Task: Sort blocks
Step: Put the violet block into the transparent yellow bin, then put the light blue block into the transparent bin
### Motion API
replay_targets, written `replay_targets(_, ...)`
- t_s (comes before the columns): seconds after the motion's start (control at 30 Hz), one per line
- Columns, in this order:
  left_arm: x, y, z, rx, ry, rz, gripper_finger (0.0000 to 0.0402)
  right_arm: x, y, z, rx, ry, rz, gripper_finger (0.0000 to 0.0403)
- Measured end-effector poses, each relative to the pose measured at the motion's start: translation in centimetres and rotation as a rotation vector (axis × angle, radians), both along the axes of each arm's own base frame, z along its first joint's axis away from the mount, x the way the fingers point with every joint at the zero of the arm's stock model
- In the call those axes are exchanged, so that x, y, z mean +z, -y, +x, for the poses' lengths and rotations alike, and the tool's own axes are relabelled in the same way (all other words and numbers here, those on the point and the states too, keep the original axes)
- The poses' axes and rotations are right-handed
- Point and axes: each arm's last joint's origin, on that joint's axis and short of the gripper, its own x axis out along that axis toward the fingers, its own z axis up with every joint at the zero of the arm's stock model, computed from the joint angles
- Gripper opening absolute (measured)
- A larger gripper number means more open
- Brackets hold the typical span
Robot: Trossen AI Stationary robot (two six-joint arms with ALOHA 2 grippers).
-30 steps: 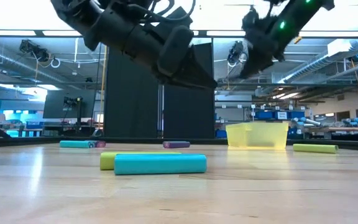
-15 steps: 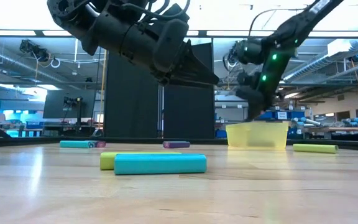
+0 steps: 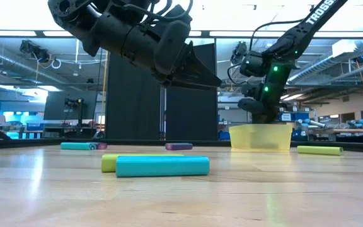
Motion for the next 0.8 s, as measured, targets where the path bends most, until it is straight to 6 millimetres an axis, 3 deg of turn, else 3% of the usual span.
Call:
replay_targets(0.17,-0.2,0.0,-0.1,-0.009,-0.024,0.046,0.0236,0.1,0.0,0.0,-0.011,0.012,-0.002,0.0219)
replay_targets(0.33,-0.6,-0.2,-0.3,0.026,-0.073,0.079,0.0236,0.7,-0.1,-0.1,0.014,0.015,-0.022,0.0222)
replay_targets(0.57,-1.3,-0.7,-0.6,0.041,-0.156,0.094,0.0225,4.9,-2.8,-0.6,0.095,0.089,-0.099,0.0170)
replay_targets(0.8,-1.0,-4.4,-0.7,0.071,-0.175,-0.097,0.0138,8.2,-8.0,0.5,0.288,0.204,-0.167,0.0095)
